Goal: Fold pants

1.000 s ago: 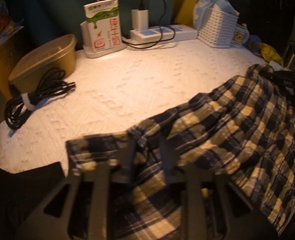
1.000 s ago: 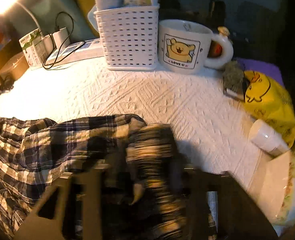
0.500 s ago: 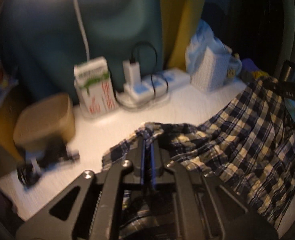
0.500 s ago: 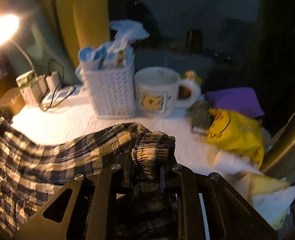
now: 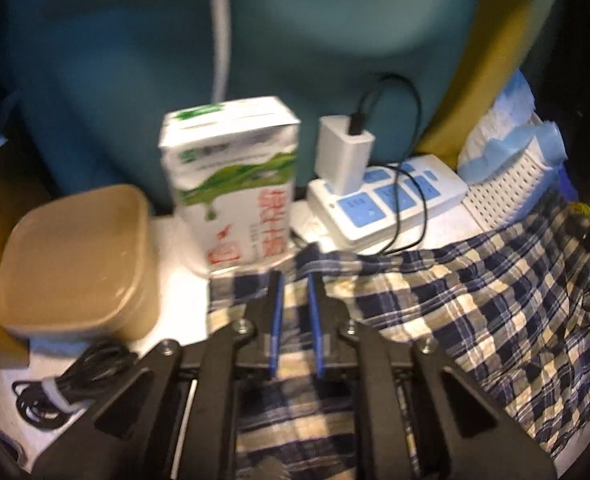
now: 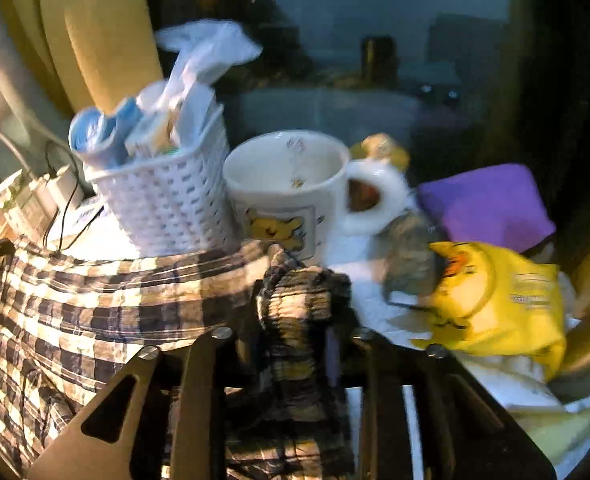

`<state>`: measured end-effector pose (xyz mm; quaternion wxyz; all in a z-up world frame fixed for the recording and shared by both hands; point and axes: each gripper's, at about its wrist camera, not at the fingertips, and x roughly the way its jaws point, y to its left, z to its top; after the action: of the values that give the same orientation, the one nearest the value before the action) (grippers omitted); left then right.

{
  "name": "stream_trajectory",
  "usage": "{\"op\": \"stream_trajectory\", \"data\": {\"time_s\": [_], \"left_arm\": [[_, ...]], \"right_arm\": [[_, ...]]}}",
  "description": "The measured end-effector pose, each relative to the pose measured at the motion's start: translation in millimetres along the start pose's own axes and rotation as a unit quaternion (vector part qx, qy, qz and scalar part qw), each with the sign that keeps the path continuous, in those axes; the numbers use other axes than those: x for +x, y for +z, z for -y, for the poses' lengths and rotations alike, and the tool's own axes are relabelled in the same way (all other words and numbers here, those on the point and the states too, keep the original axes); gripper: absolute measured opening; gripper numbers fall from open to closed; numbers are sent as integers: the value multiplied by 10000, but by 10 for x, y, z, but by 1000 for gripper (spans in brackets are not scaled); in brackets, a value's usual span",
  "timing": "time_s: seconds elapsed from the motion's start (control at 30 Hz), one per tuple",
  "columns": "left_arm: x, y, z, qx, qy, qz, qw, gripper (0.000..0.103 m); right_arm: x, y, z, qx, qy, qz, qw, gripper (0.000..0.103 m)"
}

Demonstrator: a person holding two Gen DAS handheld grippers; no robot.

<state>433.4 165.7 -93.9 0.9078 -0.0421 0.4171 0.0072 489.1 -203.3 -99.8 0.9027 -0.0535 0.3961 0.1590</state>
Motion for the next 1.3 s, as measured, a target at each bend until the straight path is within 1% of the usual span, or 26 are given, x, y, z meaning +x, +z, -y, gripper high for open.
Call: {"op": "stream_trajectory", "data": {"time_s": [0.03,0.07,0.1,0.23,0.33,0.37,0.4,0.43,0.5,0.57,0.7,0.77,0.83,1.0,1.07,1.2,1.3], "left_arm": [[-59,-15,-47,-59,13,13,10000,15],[-128,-40,-74,-111,3,31,9999,15],[-218,-57,-111,-171,-33,80,9998,16],[-657,-168,-159,-292,-145,362,9988,19],[-886,-292,-157,-346,-215,424,9983,26],[-952,-359,-155,-330,-203,419,9984,38],[-970,-402,-121,-305,-200,392,9986,45],[-1002,-457,-109,-277,-188,356,9988,48],[-1070,-610,-90,-294,-151,304,9990,67],[-1140,-754,-88,-365,-219,254,9988,72],[-1274,-1075,-37,-569,-340,154,9977,73],[-1312,-1220,29,-586,-373,80,9976,73],[-1354,-1369,91,-614,-487,4,9969,73],[-1397,-1721,271,-541,-627,-164,9964,73],[-1400,-1825,311,-557,-627,-235,9962,73],[-1387,-2015,375,-573,-657,-366,9955,73],[-1343,-2090,416,-516,-541,-378,9965,73]], "right_arm": [[-11,6,4,27,48,27,10000,52],[-44,15,2,40,46,79,10000,61],[-102,25,-10,26,40,151,9999,64],[-364,38,-71,-106,20,330,9994,64],[-603,-19,-111,-205,28,424,9989,64],[-701,-59,-133,-260,37,455,9986,64],[-767,-87,-140,-297,28,470,9984,64],[-848,-122,-143,-341,20,479,9983,64],[-1007,-209,-133,-396,8,481,9981,64],[-1156,-303,-110,-401,-18,494,9980,64],[-1401,-519,-72,-348,-65,480,9982,64],[-1488,-639,-54,-310,-82,448,9985,64],[-1567,-788,-11,-253,-91,396,9989,64],[-1645,-1194,65,-142,-71,84,9998,64],[-1674,-1353,73,-128,-32,-55,9999,64],[-1753,-1588,13,-230,73,-186,9995,64],[-1713,-1712,-10,-342,48,-309,9989,64]]}}
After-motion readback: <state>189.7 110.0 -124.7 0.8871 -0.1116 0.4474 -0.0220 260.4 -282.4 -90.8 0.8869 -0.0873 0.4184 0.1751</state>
